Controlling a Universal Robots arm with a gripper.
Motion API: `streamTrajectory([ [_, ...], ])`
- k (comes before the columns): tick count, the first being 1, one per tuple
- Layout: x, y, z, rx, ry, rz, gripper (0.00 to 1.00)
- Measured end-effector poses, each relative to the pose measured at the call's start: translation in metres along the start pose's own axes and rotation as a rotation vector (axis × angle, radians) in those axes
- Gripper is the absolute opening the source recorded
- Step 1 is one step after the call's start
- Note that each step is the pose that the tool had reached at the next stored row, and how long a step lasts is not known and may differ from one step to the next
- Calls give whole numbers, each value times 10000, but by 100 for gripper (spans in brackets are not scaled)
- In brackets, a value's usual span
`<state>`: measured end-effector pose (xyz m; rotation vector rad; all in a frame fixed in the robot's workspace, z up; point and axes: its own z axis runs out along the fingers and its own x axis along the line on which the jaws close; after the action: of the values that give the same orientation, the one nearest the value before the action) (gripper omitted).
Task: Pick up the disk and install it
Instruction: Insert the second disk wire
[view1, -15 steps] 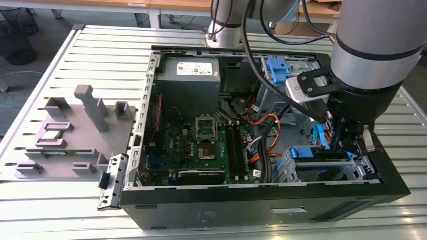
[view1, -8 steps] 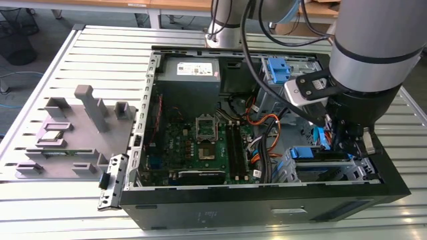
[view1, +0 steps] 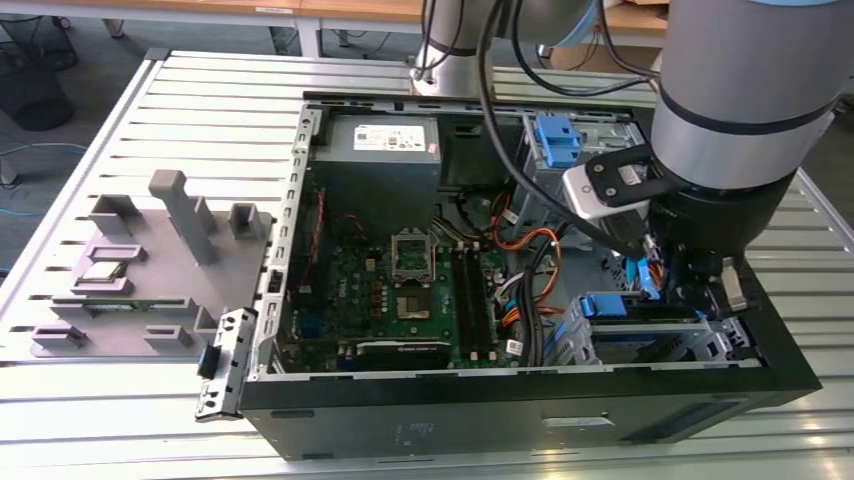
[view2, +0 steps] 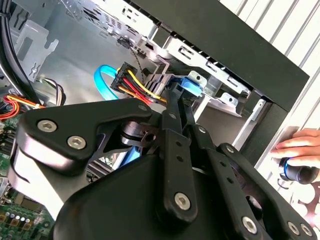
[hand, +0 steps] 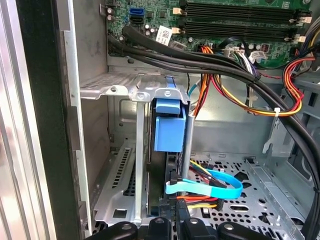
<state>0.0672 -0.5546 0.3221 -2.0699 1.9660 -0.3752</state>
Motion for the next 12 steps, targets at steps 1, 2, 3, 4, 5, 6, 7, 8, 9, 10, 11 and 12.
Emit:
streamTrajectory([
  [1, 0, 7, 3, 3, -5, -19, 17],
  [2, 0, 9, 4, 3, -11, -38, 17],
  [3, 0, 10, 6, 3, -18, -49, 17],
  [4, -3, 13, 14, 5, -43, -44, 17],
  [5, -2, 15, 18, 7, -45, -43, 17],
  [6, -1, 14, 16, 9, -41, -45, 17],
  [7, -1, 12, 11, 5, -31, -49, 17],
  [8, -1, 11, 9, 5, -27, -51, 17],
  [9, -1, 12, 9, 5, -26, -51, 17],
  [10, -1, 11, 9, 5, -26, -51, 17],
  [11, -1, 11, 9, 5, -27, -51, 17],
  [12, -1, 12, 11, 5, -26, -52, 17],
])
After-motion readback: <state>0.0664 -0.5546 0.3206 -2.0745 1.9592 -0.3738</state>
